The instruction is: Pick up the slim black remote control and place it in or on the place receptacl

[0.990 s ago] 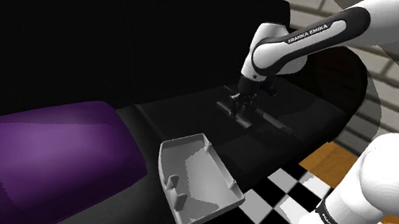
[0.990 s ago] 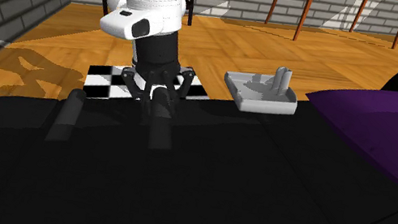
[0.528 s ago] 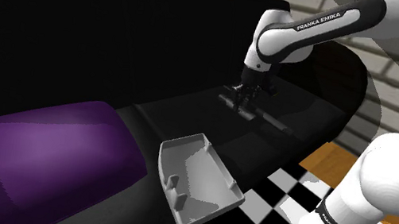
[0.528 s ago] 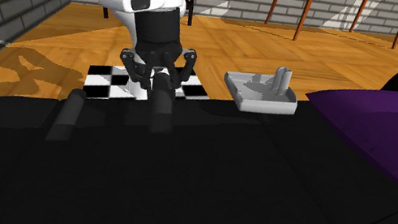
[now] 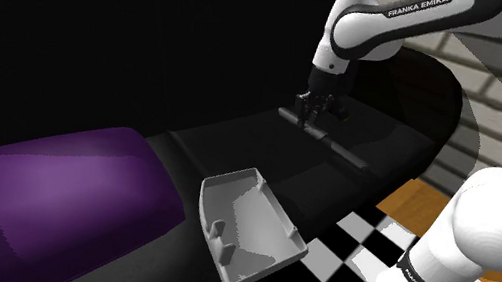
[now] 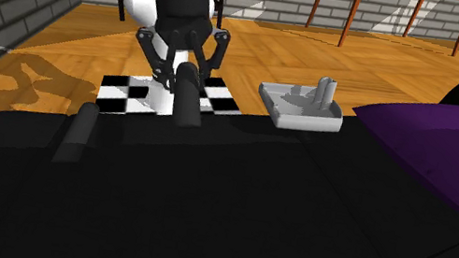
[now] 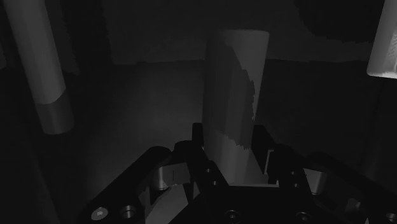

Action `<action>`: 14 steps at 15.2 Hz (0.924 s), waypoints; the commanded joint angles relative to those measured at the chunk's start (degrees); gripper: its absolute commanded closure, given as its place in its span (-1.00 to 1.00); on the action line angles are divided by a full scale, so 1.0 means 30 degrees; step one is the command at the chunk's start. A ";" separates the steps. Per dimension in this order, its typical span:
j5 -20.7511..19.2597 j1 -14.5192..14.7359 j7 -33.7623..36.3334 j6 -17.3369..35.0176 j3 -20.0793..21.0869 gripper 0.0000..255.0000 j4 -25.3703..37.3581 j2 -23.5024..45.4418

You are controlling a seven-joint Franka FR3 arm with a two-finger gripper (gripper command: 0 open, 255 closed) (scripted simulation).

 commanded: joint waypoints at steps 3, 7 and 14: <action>-0.0052 -0.0013 0.0096 -0.1074 0.0031 1.00 0.0781 -0.0290; -0.0090 -0.0018 0.0191 -0.2143 0.0065 1.00 0.1594 -0.0550; 0.0658 0.1092 0.2919 -0.2145 0.2089 1.00 0.0133 -0.2199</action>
